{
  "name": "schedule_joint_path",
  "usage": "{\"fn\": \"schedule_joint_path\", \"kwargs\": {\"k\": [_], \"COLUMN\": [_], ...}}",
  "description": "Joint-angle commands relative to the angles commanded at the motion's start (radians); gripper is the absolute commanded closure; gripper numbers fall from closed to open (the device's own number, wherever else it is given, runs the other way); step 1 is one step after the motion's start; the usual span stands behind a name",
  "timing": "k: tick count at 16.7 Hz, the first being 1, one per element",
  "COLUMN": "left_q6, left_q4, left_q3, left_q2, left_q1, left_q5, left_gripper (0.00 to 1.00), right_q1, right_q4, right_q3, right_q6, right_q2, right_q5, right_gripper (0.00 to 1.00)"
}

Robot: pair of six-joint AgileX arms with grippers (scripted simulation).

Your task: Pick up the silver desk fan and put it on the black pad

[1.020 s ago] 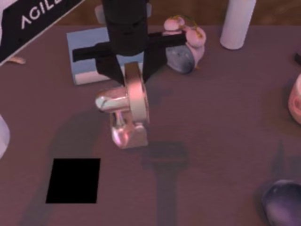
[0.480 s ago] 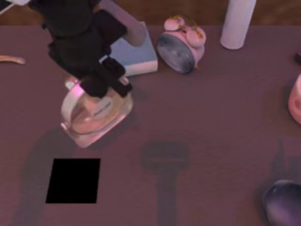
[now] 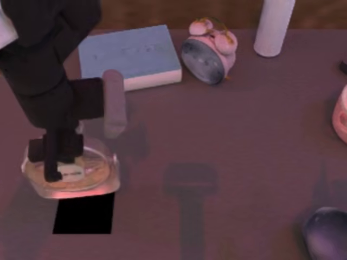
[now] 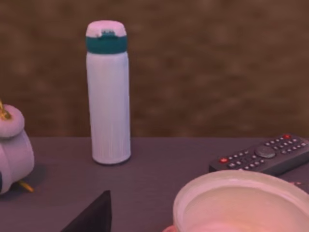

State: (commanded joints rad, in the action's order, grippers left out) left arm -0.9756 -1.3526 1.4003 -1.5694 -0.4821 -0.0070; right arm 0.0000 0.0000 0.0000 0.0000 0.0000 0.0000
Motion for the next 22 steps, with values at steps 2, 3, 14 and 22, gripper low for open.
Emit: {"fn": "schedule_joint_path", "kwargs": {"k": [2,3,14,22], "left_q6": [-0.076,-0.098,-0.117,-0.123], "left_q4": [0.002,0.003,0.103,0.141], "left_q3": [-0.054,-0.07,-0.165,-0.201], "left_q2": [0.024,0.031,0.024,0.018], "left_q1": [0.011,0.014,0.025,0.028], "left_q5": [0.001,0.002,0.002,0.002], "left_gripper": [1.0,1.0,1.0,0.85], "right_q1": [0.0,0.0,0.0,0.0], "right_q4": [0.0,0.0,0.0,0.0], "right_q3": [0.0,0.0,0.0,0.0], "right_q6": [0.0,0.0,0.0,0.0], "right_q2": [0.0,0.0,0.0,0.0], "right_q5": [0.0,0.0,0.0,0.0], "right_gripper": [0.0,0.0,0.0,0.0]}}
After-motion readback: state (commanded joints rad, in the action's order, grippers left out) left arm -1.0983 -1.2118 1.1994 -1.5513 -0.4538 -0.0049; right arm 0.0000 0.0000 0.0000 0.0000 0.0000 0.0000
